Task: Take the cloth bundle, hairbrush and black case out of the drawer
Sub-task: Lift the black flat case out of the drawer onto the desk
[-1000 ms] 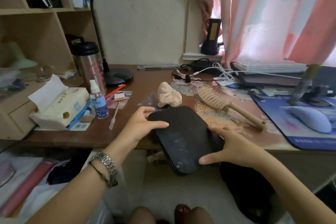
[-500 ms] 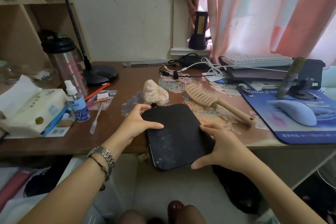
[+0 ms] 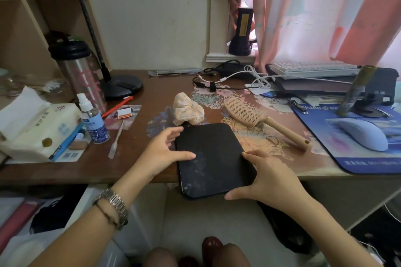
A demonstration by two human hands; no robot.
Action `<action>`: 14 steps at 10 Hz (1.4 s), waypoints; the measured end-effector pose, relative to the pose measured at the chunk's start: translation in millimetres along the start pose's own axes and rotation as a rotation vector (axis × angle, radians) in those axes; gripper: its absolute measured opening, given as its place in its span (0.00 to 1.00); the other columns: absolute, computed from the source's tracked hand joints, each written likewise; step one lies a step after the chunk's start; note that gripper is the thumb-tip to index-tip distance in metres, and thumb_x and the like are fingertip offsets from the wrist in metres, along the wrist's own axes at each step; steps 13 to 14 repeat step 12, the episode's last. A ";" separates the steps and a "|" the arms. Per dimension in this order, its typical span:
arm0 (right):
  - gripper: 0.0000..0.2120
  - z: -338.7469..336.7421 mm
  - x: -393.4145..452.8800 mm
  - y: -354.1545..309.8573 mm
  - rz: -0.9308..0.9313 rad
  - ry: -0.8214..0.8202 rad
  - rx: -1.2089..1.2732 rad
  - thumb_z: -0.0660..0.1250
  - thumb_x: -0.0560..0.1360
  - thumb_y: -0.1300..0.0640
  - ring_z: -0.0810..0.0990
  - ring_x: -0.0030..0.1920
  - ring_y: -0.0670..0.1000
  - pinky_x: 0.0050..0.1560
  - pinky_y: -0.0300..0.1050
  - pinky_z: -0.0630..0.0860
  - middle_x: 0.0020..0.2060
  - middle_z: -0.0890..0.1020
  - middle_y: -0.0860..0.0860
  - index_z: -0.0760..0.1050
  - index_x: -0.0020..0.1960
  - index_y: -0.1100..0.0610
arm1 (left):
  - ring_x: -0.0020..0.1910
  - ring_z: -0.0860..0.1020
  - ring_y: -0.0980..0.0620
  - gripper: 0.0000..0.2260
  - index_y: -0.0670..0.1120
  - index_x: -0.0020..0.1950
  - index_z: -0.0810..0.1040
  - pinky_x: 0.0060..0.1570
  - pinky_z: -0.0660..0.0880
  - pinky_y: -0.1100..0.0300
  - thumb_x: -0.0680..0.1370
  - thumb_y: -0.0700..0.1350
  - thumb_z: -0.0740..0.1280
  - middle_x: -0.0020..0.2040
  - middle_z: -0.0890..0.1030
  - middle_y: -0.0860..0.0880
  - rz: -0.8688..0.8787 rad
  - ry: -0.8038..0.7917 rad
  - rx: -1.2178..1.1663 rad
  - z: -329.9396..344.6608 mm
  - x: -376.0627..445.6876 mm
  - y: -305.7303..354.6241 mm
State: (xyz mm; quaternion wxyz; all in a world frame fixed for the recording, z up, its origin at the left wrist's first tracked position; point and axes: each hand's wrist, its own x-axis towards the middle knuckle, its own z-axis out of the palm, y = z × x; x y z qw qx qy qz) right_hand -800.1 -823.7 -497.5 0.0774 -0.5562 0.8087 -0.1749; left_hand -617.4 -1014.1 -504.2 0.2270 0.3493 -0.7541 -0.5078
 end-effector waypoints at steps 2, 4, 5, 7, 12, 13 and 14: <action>0.49 4.7 -0.4 3.5 -0.091 0.085 -0.045 0.62 0.52 0.20 0.68 0.62 0.46 0.53 0.46 0.72 0.63 0.70 0.41 0.68 0.67 0.44 | 0.69 0.61 0.66 0.28 0.69 0.55 0.74 0.68 0.61 0.54 0.56 0.67 0.74 0.65 0.67 0.70 0.149 -0.171 0.333 -1.5 -55.7 -5.0; 0.37 2.2 1.9 10.2 -0.172 0.061 0.044 0.65 0.56 0.24 0.66 0.61 0.44 0.58 0.42 0.64 0.62 0.74 0.39 0.75 0.60 0.41 | 0.68 0.61 0.66 0.23 0.65 0.54 0.77 0.69 0.61 0.54 0.61 0.58 0.77 0.67 0.68 0.68 0.211 -0.152 0.367 -3.3 -66.5 -5.4; 0.37 4.9 3.1 7.4 -0.170 0.090 0.041 0.65 0.56 0.24 0.67 0.61 0.45 0.58 0.44 0.66 0.62 0.75 0.39 0.76 0.60 0.42 | 0.68 0.63 0.66 0.21 0.64 0.53 0.79 0.68 0.61 0.57 0.62 0.55 0.78 0.66 0.69 0.67 0.208 -0.151 0.355 -6.2 -61.9 -6.0; 0.37 13.8 13.2 -2.7 -0.130 0.132 0.053 0.64 0.58 0.26 0.68 0.60 0.48 0.59 0.48 0.68 0.63 0.75 0.43 0.75 0.62 0.44 | 0.67 0.64 0.63 0.20 0.66 0.52 0.79 0.66 0.60 0.57 0.62 0.55 0.78 0.63 0.69 0.70 0.157 -0.119 0.370 -19.4 -46.0 -10.7; 0.27 3.7 31.8 3.8 -0.113 0.021 0.262 0.67 0.65 0.33 0.73 0.55 0.42 0.53 0.41 0.73 0.56 0.76 0.43 0.76 0.59 0.46 | 0.63 0.70 0.59 0.17 0.62 0.54 0.79 0.59 0.65 0.60 0.66 0.55 0.75 0.62 0.75 0.62 0.110 -0.135 0.353 -31.1 -34.3 1.4; 0.27 3.7 31.8 3.8 -0.113 0.021 0.262 0.67 0.65 0.33 0.73 0.55 0.42 0.53 0.41 0.73 0.56 0.76 0.43 0.76 0.59 0.46 | 0.63 0.70 0.59 0.17 0.62 0.54 0.79 0.59 0.65 0.60 0.66 0.55 0.75 0.62 0.75 0.62 0.110 -0.135 0.353 -31.1 -34.3 1.4; 0.27 3.7 31.8 3.8 -0.113 0.021 0.262 0.67 0.65 0.33 0.73 0.55 0.42 0.53 0.41 0.73 0.56 0.76 0.43 0.76 0.59 0.46 | 0.63 0.70 0.59 0.17 0.62 0.54 0.79 0.59 0.65 0.60 0.66 0.55 0.75 0.62 0.75 0.62 0.110 -0.135 0.353 -31.1 -34.3 1.4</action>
